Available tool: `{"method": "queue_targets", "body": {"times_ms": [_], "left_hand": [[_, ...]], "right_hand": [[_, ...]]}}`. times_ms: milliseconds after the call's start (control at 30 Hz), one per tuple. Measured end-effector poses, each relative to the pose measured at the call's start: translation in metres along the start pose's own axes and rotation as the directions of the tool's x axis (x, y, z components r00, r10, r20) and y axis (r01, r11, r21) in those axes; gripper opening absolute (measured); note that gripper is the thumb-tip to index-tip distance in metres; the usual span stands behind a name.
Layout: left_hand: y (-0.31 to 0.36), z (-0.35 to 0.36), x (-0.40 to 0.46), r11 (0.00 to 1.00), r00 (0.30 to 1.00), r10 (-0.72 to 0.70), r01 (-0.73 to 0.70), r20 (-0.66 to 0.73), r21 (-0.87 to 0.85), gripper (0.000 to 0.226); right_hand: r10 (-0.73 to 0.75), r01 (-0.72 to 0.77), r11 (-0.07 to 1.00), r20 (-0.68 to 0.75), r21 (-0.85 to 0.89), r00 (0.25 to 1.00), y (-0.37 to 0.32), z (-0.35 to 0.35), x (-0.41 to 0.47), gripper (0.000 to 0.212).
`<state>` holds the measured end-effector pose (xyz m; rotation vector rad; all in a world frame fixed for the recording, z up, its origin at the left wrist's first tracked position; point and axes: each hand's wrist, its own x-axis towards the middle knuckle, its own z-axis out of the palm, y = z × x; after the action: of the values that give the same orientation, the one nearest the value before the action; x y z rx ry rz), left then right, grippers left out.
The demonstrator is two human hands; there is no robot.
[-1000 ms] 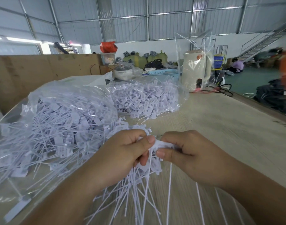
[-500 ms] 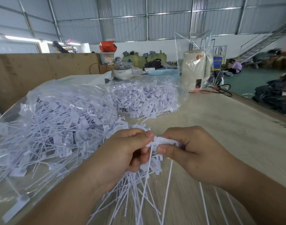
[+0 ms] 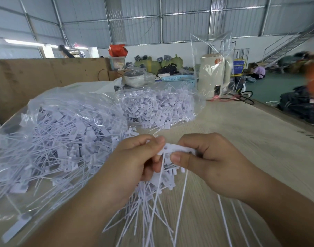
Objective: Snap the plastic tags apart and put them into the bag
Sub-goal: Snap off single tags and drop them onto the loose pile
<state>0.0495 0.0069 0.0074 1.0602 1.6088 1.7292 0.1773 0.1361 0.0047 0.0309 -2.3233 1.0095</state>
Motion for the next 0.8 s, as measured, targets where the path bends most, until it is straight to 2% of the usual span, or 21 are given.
{"method": "queue_targets", "body": {"times_ms": [67,167,200,233,267,300,367,400,433,500,567,800], "left_hand": [[-0.001,0.002,0.002,0.973,0.992,-0.124,0.128,0.034,-0.19,0.029],[-0.001,0.002,0.002,0.945,0.976,-0.203,0.215,0.074,-0.245,0.03],[0.0,0.002,0.001,0.96,0.978,-0.199,0.206,0.056,-0.189,0.032],[0.0,0.002,-0.001,0.986,0.987,-0.157,0.158,0.019,-0.054,0.036],[-0.001,0.001,-0.003,0.986,0.998,-0.055,0.058,-0.026,0.153,0.04],[-0.003,0.0,-0.004,0.92,0.993,0.109,-0.086,-0.04,0.384,0.045],[-0.005,-0.003,-0.007,0.623,0.896,0.434,-0.371,0.09,0.689,0.051],[-0.005,-0.006,-0.007,0.475,0.835,0.521,-0.456,0.177,0.753,0.048],[-0.004,-0.008,-0.006,0.367,0.788,0.566,-0.505,0.243,0.781,0.046],[-0.004,-0.009,-0.003,0.231,0.723,0.613,-0.549,0.318,0.803,0.045],[-0.003,-0.008,-0.002,0.178,0.683,0.64,-0.578,0.352,0.797,0.044],[-0.005,-0.008,0.001,0.133,0.635,0.675,-0.606,0.377,0.784,0.041]], "right_hand": [[-0.031,0.03,0.998,-0.007,-0.05,1.0,-0.001,0.0,0.0,0.034],[-0.046,0.046,0.985,0.004,-0.169,0.999,-0.001,0.001,0.0,0.043],[-0.035,0.035,0.982,0.005,-0.184,0.999,0.001,0.001,-0.001,0.042],[-0.019,0.02,0.982,0.005,-0.188,1.0,0.003,0.001,-0.001,0.04],[-0.002,0.004,0.984,0.011,-0.179,1.0,0.005,0.0,-0.002,0.039],[0.023,-0.018,0.988,0.026,-0.154,0.999,0.006,-0.001,-0.002,0.036],[0.079,-0.074,0.995,0.073,-0.067,0.994,0.006,-0.005,-0.001,0.029],[0.1,-0.099,0.995,0.093,-0.02,0.991,0.006,-0.006,-0.001,0.03],[0.115,-0.119,0.993,0.11,0.023,0.987,0.005,-0.007,-0.001,0.033],[0.126,-0.139,0.986,0.13,0.097,0.984,0.003,-0.007,-0.001,0.037],[0.129,-0.151,0.976,0.143,0.157,0.981,0.002,-0.006,0.0,0.043],[0.206,-0.266,0.916,0.216,0.299,0.954,0.001,-0.008,0.001,0.041]]}}
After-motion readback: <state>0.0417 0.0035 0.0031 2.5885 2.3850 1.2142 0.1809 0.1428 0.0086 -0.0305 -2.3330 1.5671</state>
